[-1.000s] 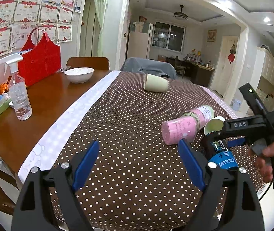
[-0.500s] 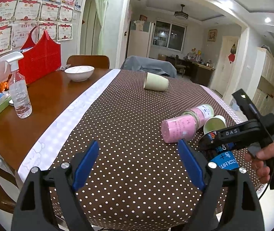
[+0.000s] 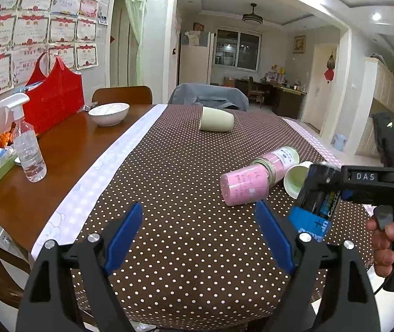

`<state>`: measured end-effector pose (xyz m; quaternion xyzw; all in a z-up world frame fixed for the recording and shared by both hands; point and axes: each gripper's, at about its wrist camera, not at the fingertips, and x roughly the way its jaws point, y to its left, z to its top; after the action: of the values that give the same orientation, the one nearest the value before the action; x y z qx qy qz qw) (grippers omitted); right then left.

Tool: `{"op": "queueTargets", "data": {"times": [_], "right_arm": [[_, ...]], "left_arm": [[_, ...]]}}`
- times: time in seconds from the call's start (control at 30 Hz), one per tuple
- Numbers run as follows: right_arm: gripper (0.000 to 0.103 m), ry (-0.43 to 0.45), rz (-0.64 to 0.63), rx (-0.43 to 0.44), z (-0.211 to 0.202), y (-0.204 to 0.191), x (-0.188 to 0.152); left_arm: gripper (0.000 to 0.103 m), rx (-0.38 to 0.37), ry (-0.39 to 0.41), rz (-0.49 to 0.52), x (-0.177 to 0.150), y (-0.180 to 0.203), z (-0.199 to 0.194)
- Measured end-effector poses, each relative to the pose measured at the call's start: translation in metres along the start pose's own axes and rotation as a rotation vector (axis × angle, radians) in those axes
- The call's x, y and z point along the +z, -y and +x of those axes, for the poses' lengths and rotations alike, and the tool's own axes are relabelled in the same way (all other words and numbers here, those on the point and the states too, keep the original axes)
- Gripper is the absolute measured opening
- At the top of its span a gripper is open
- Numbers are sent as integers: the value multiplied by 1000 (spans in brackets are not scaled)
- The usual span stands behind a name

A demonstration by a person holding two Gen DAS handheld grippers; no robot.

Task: Flip cup upside down
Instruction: 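Lift the can with the right gripper and rotate it lid-up, then lower the upright can onto the cloth with the right gripper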

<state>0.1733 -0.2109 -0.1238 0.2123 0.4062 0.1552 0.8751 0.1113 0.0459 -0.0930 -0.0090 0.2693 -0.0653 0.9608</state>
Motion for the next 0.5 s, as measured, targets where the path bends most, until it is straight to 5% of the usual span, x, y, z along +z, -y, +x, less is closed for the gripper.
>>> {"op": "queueTargets", "data": {"times": [0.33, 0.5], "right_arm": [[66, 296, -260, -187, -29, -44, -7], [66, 337, -337, -248, -14, -49, -13]], "left_arm": [[83, 30, 11, -14, 4, 1, -11], [83, 31, 14, -21, 3, 1, -15]]}}
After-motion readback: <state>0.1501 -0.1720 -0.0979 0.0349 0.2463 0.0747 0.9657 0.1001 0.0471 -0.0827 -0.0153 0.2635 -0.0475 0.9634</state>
